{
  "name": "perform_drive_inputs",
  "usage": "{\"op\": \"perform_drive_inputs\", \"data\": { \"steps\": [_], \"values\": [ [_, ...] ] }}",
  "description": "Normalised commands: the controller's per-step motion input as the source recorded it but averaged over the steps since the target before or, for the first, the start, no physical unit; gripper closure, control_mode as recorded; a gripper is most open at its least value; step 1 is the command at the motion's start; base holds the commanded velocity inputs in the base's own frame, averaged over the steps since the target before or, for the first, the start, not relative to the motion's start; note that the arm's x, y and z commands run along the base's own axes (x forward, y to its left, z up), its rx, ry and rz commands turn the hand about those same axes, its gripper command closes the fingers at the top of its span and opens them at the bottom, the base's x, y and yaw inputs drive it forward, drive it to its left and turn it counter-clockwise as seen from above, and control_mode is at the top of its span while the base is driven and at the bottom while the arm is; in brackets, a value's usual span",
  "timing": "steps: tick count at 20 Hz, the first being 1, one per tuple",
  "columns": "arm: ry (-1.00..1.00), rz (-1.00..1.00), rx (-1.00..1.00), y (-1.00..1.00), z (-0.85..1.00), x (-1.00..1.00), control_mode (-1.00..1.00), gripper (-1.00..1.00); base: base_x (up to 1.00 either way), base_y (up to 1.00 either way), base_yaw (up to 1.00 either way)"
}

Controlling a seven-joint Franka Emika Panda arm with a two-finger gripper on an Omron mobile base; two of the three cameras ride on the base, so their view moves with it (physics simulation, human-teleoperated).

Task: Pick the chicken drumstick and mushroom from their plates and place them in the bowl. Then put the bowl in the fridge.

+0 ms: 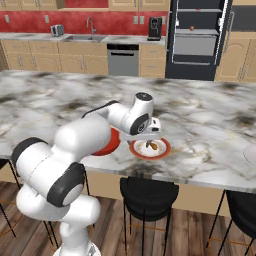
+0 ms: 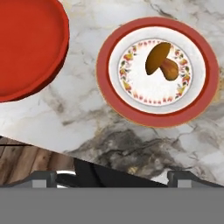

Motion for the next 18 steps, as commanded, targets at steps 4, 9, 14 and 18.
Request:
{"op": "perform_drive_inputs", "data": {
  "steps": [4,9,14,18],
  "values": [
    [0.00,0.17,0.00,-0.03,-0.18,0.28,-1.00,-1.00,0.00,0.00,0.00],
    [0.00,0.07,0.00,-0.04,-0.16,0.24,-1.00,-1.00,0.00,0.00,0.00],
    [0.02,0.00,0.00,-0.02,-0.15,0.31,-1.00,-1.00,0.00,0.00,0.00],
    [0.08,-0.05,0.00,0.00,-0.18,0.30,-1.00,-1.00,0.00,0.00,0.00]
  ]
}}
